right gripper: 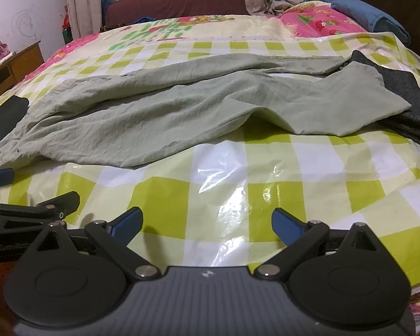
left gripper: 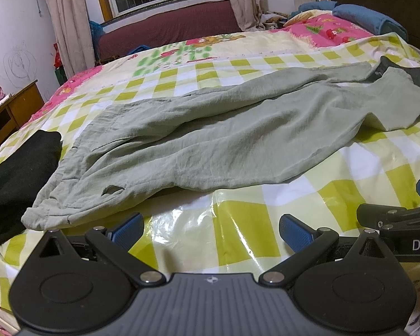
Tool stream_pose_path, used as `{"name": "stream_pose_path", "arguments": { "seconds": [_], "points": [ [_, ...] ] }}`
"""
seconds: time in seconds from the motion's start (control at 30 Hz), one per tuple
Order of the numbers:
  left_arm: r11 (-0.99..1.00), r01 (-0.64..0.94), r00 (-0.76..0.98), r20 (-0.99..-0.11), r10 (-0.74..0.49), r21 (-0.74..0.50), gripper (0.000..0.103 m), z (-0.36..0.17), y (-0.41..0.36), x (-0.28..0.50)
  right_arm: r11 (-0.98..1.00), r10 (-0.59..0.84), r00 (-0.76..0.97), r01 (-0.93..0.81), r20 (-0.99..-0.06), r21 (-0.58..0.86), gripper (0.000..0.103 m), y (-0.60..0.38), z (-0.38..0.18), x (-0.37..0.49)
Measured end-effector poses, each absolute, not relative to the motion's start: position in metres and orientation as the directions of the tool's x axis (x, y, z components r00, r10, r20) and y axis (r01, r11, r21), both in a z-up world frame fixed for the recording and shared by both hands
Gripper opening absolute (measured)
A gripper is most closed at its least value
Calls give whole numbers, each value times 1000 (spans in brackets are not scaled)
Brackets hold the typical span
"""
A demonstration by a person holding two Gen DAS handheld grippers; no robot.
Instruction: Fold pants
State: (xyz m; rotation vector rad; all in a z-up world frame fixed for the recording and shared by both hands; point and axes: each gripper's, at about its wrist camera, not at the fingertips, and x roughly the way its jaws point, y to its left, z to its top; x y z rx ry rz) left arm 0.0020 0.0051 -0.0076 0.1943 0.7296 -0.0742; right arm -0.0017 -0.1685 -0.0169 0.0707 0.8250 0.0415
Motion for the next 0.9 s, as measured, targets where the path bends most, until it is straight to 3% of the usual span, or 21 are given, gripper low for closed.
{"name": "stream_pose_path", "arguments": {
  "seconds": [0.9],
  "points": [
    [979,148,727,-687,-11,141,103,-8,4,5,996,71,668,-9,-741,87,97,-169,-19,0]
  ]
}}
